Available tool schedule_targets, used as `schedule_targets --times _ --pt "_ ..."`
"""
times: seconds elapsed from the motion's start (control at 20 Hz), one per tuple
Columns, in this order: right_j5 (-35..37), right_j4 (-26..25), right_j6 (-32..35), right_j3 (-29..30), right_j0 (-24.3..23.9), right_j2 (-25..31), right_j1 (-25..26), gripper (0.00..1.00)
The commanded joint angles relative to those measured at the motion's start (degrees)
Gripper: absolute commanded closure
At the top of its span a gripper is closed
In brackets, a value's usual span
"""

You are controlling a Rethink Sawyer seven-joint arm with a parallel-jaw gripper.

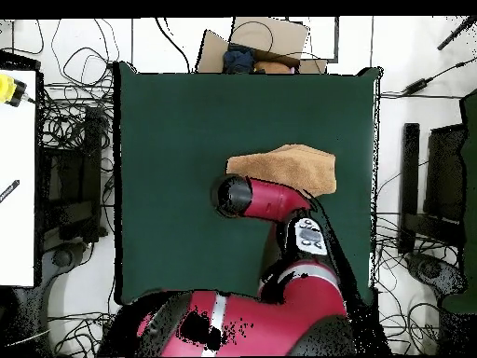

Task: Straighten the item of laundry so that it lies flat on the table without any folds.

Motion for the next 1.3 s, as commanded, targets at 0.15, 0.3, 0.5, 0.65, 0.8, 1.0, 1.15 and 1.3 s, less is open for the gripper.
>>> schedule_targets --times 0.15,0.3,0.5,0.65,0.8,1.0,1.15,1.3 --pt "-6.05 -2.17 11.03 8.88 3.11 -2.0 1.49 0.0" --pt "-9.89 -1.86 9.86 12.68 -1.08 1.8 1.68 0.0" --pt "-8.17 -0.94 8.13 15.53 -3.6 3.75 -1.05 0.0" --pt "-5.58 -0.91 6.0 14.9 -4.61 3.86 -2.05 0.0" --pt "-4.74 -1.8 2.67 10.51 -7.21 5.0 1.79 0.0" --pt "-4.5 -3.59 -2.36 4.48 -11.92 7.61 7.68 0.0" --pt "-6.26 -4.92 -3.55 3.67 -15.13 10.23 8.72 0.0" --pt "-5.32 -6.92 -4.08 2.79 -16.96 11.78 9.05 1.0"
